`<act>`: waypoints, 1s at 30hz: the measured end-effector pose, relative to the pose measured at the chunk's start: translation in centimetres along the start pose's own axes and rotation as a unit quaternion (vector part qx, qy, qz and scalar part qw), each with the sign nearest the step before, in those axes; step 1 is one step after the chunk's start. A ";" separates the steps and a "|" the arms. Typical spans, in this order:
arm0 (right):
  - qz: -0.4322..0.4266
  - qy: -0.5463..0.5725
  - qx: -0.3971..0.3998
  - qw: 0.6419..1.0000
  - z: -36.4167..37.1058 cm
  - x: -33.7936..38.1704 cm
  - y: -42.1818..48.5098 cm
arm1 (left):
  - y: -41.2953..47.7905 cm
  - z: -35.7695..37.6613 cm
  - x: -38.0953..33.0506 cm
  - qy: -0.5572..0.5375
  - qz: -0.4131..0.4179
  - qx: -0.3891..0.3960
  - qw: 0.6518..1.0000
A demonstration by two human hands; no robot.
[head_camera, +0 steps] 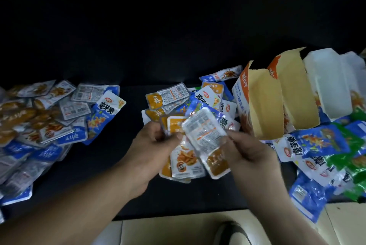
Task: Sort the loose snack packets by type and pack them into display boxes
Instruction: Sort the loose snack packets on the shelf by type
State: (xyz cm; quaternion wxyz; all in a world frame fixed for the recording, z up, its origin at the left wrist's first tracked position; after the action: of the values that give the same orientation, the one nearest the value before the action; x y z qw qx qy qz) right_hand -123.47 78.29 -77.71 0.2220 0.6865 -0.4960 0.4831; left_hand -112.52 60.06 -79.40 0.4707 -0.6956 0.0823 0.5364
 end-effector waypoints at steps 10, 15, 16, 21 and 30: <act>0.128 0.123 0.140 0.974 10.0 2.3 -1.4 | -1.7 -6.5 -0.6 -0.020 -0.042 -0.019 0.999; 0.051 0.035 0.256 0.965 16.1 5.0 -3.1 | -1.9 -13.6 0.8 0.031 -0.021 -0.103 0.994; 0.026 -0.019 0.275 0.961 17.4 5.3 -3.3 | -1.9 -15.3 1.1 0.062 -0.005 -0.125 0.990; -0.062 -0.161 0.313 0.934 21.8 7.0 -3.0 | -0.9 -22.4 0.8 0.216 0.049 -0.218 0.950; -0.071 -0.198 0.296 0.932 20.7 7.3 -1.0 | -1.9 -21.5 0.3 0.564 0.244 -0.325 0.719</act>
State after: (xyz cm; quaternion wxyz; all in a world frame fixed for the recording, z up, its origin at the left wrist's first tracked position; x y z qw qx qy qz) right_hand -113.09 59.11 -80.10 -0.0604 0.8362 -0.3141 0.4455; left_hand -96.84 45.24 -78.96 -0.0655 -0.9356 0.3198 0.1346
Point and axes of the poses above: each hand's wrist, its own y-axis towards the middle knuckle, its own z-axis out of the palm, x = y × z, the point moved 5 cm from there along y, towards the middle knuckle, and after that the axes turned 8 degrees about -y, right-handed, at the moved point
